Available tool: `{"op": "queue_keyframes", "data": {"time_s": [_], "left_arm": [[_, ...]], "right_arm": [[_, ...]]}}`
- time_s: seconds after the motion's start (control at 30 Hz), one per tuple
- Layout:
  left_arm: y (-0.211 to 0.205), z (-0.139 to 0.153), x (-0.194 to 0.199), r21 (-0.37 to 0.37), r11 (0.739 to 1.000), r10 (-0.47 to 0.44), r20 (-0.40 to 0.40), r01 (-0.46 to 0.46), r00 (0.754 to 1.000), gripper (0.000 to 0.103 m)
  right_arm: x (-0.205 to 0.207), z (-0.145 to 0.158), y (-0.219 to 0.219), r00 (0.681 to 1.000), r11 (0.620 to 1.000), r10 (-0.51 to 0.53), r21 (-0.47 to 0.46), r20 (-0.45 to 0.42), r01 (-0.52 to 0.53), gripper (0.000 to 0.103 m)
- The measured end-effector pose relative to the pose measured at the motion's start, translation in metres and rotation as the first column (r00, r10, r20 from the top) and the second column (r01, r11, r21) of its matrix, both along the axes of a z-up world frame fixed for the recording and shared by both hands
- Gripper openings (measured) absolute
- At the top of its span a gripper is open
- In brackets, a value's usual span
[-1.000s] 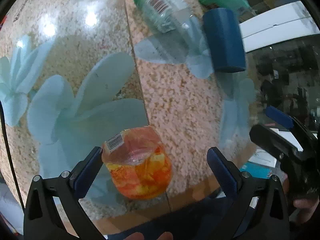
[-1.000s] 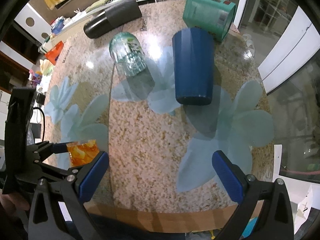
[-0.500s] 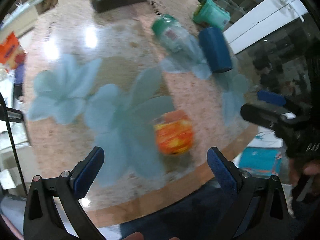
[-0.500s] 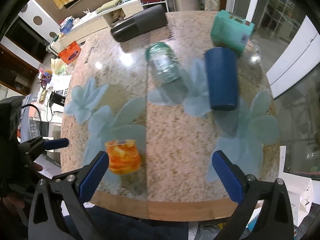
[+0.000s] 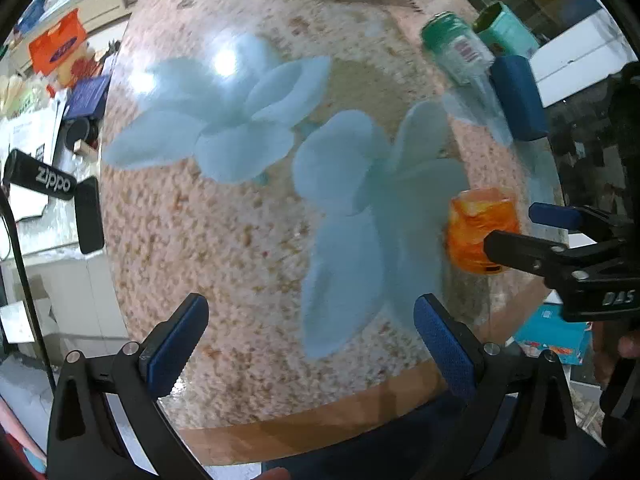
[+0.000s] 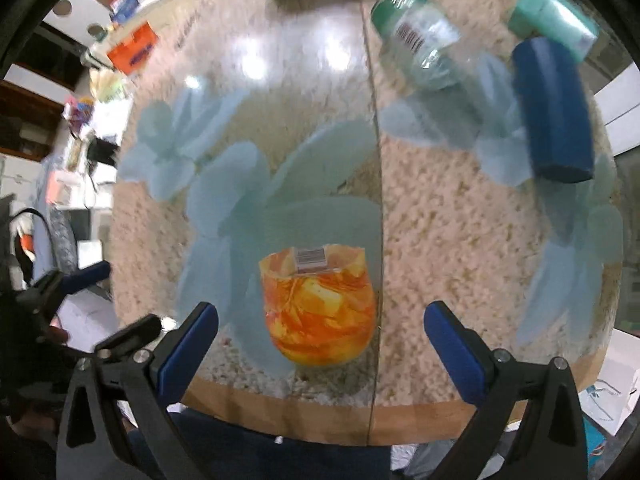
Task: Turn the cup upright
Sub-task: 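Open the left tool and close the right tool on the orange cup, then lift the orange cup with the right tool and rotate it over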
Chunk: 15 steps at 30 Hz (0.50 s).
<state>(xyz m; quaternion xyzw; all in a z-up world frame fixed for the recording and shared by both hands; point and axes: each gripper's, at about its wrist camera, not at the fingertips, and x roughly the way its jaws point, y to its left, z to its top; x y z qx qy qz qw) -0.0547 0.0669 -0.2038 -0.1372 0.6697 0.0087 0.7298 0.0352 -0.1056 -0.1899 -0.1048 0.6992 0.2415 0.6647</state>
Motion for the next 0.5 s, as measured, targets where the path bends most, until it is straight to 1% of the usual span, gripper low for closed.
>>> {"op": "queue_keyframes", "data": {"time_s": [0.17, 0.27, 0.33, 0.37, 0.47, 0.5], "left_arm": [[0.008, -0.009, 0.0, 0.002, 1.0, 0.001, -0.009, -0.001, 1.0, 0.103], [0.009, -0.011, 0.003, -0.004, 1.0, 0.001, -0.008, -0.001, 1.0, 0.103], [0.011, -0.013, 0.005, -0.009, 1.0, 0.002, -0.011, -0.003, 1.0, 0.103], [0.012, -0.014, 0.006, -0.011, 1.0, 0.003, -0.011, -0.004, 1.0, 0.103], [0.015, -0.017, 0.009, -0.018, 1.0, 0.008, -0.011, -0.008, 1.0, 0.103], [0.015, -0.016, 0.009, -0.019, 1.0, 0.007, -0.01, -0.007, 1.0, 0.103]], "right_arm": [[0.002, -0.018, 0.011, 1.0, 0.999, 0.018, -0.038, -0.021, -0.019, 0.103], [0.007, -0.025, 0.016, 0.999, 0.999, 0.006, -0.048, -0.034, -0.008, 0.103], [0.009, -0.029, 0.018, 0.999, 0.997, 0.009, -0.072, -0.038, -0.012, 0.096], [0.01, -0.032, 0.019, 0.999, 0.997, 0.007, -0.075, -0.049, -0.011, 0.086], [0.011, -0.045, 0.021, 0.997, 0.995, -0.012, -0.097, -0.081, 0.004, 0.075], [0.012, -0.048, 0.02, 0.995, 0.995, -0.017, -0.095, -0.095, 0.008, 0.065]]}}
